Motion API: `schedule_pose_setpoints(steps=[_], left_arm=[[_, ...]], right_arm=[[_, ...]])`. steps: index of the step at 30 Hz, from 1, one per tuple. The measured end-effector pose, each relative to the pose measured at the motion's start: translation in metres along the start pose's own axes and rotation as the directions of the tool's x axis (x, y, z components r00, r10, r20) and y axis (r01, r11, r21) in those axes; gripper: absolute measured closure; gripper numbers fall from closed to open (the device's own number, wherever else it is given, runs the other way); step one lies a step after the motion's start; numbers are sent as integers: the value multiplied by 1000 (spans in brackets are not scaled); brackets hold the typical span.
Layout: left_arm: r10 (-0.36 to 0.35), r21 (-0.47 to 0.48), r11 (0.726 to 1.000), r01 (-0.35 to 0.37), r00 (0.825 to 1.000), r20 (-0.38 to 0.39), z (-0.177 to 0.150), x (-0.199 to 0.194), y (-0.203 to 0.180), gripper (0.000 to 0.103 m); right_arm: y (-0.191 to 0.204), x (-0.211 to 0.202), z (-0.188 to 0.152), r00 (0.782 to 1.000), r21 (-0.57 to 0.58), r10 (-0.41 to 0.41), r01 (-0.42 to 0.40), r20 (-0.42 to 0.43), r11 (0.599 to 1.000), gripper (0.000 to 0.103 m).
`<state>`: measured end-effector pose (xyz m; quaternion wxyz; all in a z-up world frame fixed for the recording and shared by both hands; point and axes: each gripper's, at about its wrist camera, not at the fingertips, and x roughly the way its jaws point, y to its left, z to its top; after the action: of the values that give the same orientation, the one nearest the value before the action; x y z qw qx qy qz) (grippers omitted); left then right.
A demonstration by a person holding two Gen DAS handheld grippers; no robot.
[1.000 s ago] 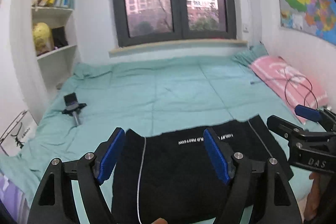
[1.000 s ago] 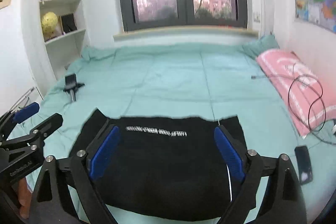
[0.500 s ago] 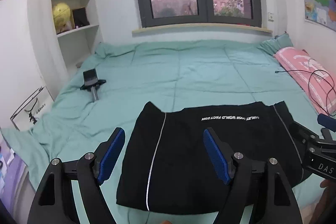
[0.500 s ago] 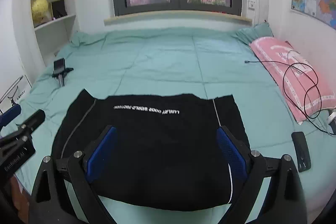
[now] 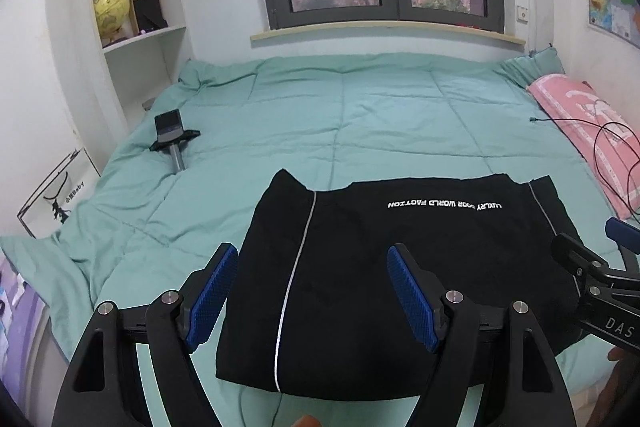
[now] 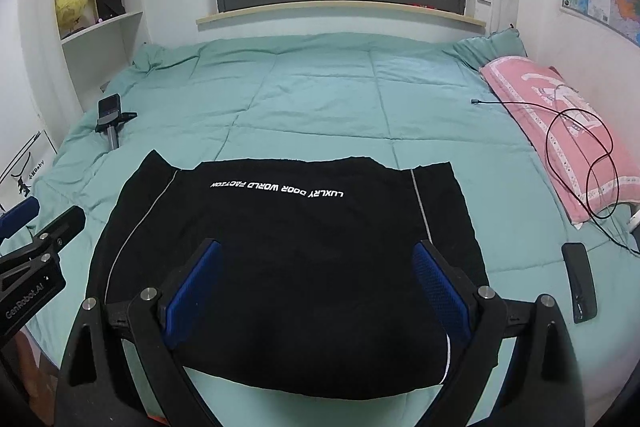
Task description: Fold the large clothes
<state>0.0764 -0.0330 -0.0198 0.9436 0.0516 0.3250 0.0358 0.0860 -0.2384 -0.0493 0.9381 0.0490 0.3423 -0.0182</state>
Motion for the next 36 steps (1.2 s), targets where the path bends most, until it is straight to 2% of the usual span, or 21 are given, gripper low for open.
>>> schedule_pose_setpoints(steps=[12,17,27,36], left_arm=[[2,11,1000,-2,1000,-17,-3,6,-4,25],[-37,6,999,38,999,-28,-2,13,-1,25],[-14,26,1000,15,999,-45,-4,21,-8,25],[-25,26,999,27,998,-64,-7,23,-11,25]], right_arm=[[3,8,-2,1000,-15,13,-13,-20,1000,6],[3,12,-4,1000,-3,13,-13,-28,1000,6],[2,18,-5,999,0,20,-20,-47,1000,6],[4,20,-7,998,-3,26,-27,-59,1000,6]])
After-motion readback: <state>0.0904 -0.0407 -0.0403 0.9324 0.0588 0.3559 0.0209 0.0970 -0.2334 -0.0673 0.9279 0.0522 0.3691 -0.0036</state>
